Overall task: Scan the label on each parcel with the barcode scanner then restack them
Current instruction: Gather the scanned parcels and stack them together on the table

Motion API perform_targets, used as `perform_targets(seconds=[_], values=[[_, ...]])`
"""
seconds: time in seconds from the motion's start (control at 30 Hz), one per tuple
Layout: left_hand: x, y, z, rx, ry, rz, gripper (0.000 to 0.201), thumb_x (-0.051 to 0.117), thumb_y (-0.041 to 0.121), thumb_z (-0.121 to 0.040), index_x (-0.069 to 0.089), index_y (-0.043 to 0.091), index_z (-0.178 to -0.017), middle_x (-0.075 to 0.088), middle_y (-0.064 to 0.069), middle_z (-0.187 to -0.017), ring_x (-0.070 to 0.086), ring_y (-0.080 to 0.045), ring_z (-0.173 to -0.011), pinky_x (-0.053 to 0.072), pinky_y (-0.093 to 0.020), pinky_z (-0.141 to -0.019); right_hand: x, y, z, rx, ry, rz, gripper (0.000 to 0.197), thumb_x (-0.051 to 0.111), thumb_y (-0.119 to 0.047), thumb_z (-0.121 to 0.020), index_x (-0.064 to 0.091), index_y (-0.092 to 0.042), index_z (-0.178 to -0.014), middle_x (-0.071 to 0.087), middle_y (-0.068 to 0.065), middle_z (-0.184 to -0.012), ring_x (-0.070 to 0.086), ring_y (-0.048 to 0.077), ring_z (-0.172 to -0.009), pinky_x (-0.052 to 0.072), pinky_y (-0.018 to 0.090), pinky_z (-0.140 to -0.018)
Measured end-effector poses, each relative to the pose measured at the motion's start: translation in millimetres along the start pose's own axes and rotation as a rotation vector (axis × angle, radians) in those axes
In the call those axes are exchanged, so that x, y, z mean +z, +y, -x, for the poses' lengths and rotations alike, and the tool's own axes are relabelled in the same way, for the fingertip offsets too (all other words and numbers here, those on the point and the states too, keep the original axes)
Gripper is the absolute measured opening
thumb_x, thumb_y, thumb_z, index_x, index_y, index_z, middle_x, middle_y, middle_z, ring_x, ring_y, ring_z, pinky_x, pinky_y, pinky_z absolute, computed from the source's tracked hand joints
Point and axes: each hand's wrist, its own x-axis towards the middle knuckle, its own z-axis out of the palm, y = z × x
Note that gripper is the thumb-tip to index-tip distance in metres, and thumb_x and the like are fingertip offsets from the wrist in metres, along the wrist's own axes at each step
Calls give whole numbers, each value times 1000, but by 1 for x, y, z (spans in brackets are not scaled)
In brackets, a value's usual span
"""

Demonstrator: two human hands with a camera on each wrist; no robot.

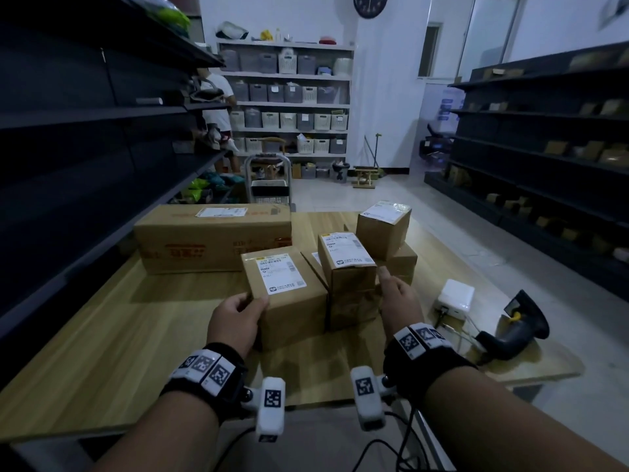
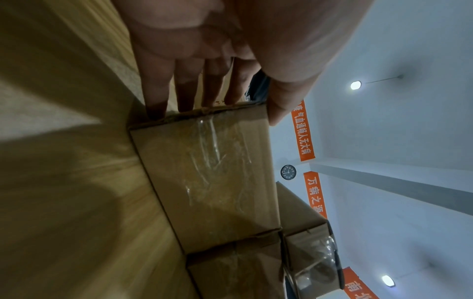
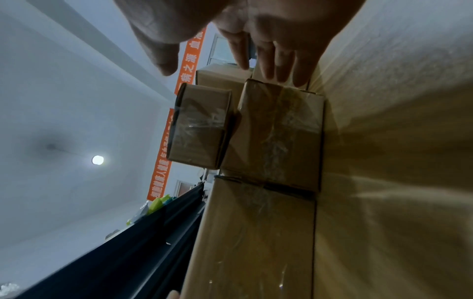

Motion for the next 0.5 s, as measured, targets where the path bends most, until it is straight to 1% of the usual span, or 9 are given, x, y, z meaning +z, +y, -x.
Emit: perform_targets(seconds=[0.03,0.07,0.1,0.13,0.2,0.23,0.33,0.4,0.5], values=[[-1,0,-1,-11,4,4,50,77,42,-99,72,20,-143,78,1,-124,72,-20,-107,65,-49,-94,-1,0,2,11,46,-16,73,61,-72,-90,65,-18,-138,73,5,-127,67,21,-103,47,37,-81],[-2,-1,-2,-13,5,9,51,79,44,-98,72,21,-143,78,1,-123,72,-22,-109,65,-54,-98,-1,3,4,21,88,-20,61,62,-65,-95,67,-18,-132,73,6,-121,66,20,-96,45,35,-76],[-3,-1,-2,-15,6,6,51,79,44,-97,73,22,-142,78,2,-122,72,-23,-110,64,-56,-99,1,8,7,50,97,-27,55,62,-64,-95,70,-18,-124,75,7,-114,67,20,-92,47,35,-73],[-4,-1,-3,-14,8,5,50,80,44,-96,74,22,-141,79,3,-121,73,-23,-110,64,-57,-99,4,13,11,77,74,-53,58,61,-71,-89,74,-20,-115,77,7,-107,70,24,-92,53,40,-76],[-5,-2,-3,-8,13,10,49,82,44,-94,75,22,-138,79,3,-119,73,-23,-108,65,-56,-97,13,23,17,121,15,-122,68,58,-83,-75,81,-24,-99,83,5,-96,77,31,-96,60,57,-90],[-6,-2,-3,-13,19,15,47,83,43,-94,77,22,-136,79,4,-118,73,-23,-108,66,-56,-96,17,25,20,130,-16,-152,66,59,-82,-77,83,-24,-95,84,3,-93,79,31,-97,60,59,-95],[-11,-3,-3,-17,16,23,40,83,42,-93,80,22,-128,81,5,-113,74,-23,-107,66,-56,-95,27,21,29,126,-114,-141,54,59,-68,-92,84,-21,-98,86,1,-93,80,29,-99,59,58,-100],[-15,-4,-3,-9,10,22,33,82,39,-95,81,22,-123,81,6,-110,74,-22,-106,66,-56,-96,33,17,35,119,-139,-178,48,60,-56,-103,83,-14,-102,86,5,-94,80,30,-100,59,57,-102],[-20,-3,-1,-1,-5,12,21,80,36,-97,82,28,-117,80,7,-109,72,-21,-106,65,-56,-98,44,20,43,178,-184,-234,50,55,-52,-108,80,-9,-111,85,9,-105,77,29,-107,57,54,-107]])
